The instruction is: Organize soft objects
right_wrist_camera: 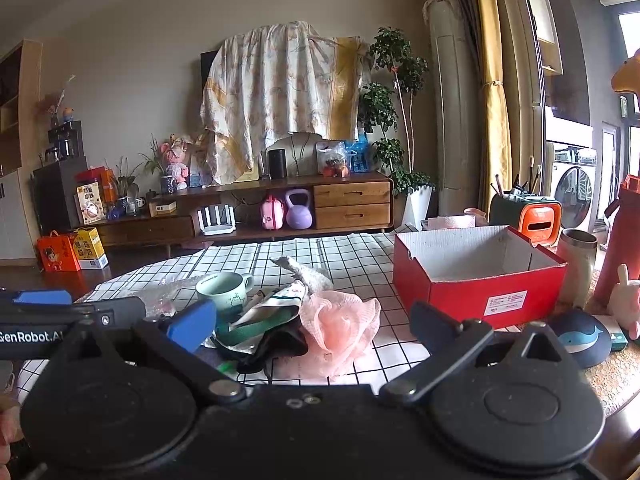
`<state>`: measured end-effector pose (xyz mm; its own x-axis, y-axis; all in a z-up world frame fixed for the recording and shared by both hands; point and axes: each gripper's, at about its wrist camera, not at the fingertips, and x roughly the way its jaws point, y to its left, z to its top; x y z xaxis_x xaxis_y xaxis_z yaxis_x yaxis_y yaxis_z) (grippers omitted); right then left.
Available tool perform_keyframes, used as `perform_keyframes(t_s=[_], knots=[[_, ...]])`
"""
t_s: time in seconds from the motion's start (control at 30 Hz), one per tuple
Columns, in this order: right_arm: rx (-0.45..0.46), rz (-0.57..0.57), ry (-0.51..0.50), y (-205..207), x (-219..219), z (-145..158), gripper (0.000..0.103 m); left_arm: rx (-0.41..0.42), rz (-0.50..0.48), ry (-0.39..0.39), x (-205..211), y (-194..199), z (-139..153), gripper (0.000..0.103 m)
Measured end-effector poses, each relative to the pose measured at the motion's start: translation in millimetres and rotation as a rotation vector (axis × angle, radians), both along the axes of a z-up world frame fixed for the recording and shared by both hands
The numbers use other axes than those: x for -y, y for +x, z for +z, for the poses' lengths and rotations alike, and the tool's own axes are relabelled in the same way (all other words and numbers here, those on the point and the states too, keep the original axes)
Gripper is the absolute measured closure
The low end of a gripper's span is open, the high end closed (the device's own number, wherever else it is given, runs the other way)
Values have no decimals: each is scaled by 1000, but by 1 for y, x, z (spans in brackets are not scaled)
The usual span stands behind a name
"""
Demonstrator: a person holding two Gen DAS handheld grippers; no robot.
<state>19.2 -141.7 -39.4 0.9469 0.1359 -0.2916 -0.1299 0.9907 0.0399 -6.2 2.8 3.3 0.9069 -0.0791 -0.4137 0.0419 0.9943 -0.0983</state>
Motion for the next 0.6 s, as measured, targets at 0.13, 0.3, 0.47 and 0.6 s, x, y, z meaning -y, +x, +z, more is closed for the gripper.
perform_keyframes(t_s=[0.13,0.3,0.47,0.6], knots=[[1,1,0,-1,-2,-1,0,1,1,1,0,0,0,0],[-1,3,1,-1,-2,0,0,-1,2,1,1,0,0,0],[0,5,0,-1,-3,0,0,0,2,2,1,0,-1,0],[-1,3,2,-1,-3,0,0,-1,1,0,1,0,-1,0]])
